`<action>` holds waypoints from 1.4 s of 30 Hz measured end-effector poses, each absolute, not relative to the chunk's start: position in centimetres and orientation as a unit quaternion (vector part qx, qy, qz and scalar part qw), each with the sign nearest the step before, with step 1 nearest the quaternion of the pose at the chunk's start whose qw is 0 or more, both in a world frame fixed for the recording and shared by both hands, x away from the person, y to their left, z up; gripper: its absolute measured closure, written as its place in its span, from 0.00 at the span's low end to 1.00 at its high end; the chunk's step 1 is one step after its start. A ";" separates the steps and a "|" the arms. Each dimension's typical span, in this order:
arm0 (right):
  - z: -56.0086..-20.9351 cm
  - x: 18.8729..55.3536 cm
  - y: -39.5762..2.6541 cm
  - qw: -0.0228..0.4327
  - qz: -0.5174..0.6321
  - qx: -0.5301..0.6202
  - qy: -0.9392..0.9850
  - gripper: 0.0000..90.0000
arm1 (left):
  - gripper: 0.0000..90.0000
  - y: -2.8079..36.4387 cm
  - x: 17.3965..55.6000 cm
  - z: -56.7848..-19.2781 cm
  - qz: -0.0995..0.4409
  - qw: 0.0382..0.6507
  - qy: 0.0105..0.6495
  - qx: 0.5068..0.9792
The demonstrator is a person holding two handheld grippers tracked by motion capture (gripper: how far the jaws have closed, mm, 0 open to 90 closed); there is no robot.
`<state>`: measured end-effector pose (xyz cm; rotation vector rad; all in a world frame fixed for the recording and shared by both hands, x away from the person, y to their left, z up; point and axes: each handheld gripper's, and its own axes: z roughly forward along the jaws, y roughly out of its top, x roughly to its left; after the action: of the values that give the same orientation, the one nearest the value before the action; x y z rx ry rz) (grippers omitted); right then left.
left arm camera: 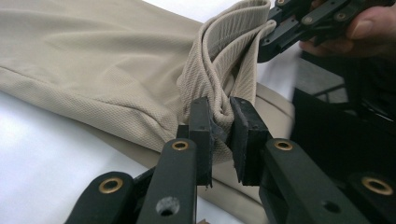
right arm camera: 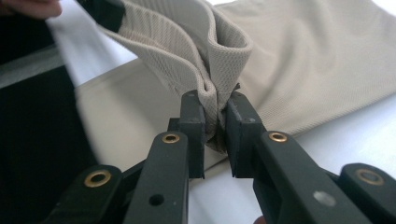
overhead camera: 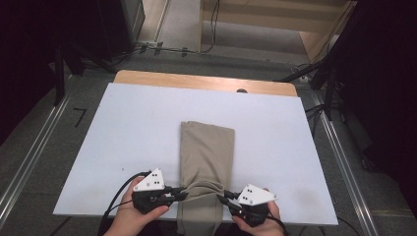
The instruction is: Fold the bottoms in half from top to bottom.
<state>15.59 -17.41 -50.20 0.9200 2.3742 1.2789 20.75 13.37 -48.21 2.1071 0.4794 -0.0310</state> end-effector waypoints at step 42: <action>-48.7 34.0 -21.4 0.107 0.411 0.462 0.779 0.20 | 0.16 11.4 41.1 -49.3 0.001 0.439 0.348 0.828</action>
<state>34.00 -21.38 -48.74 1.3606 2.2929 1.2086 41.10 11.40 -49.25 2.0584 0.8644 0.0034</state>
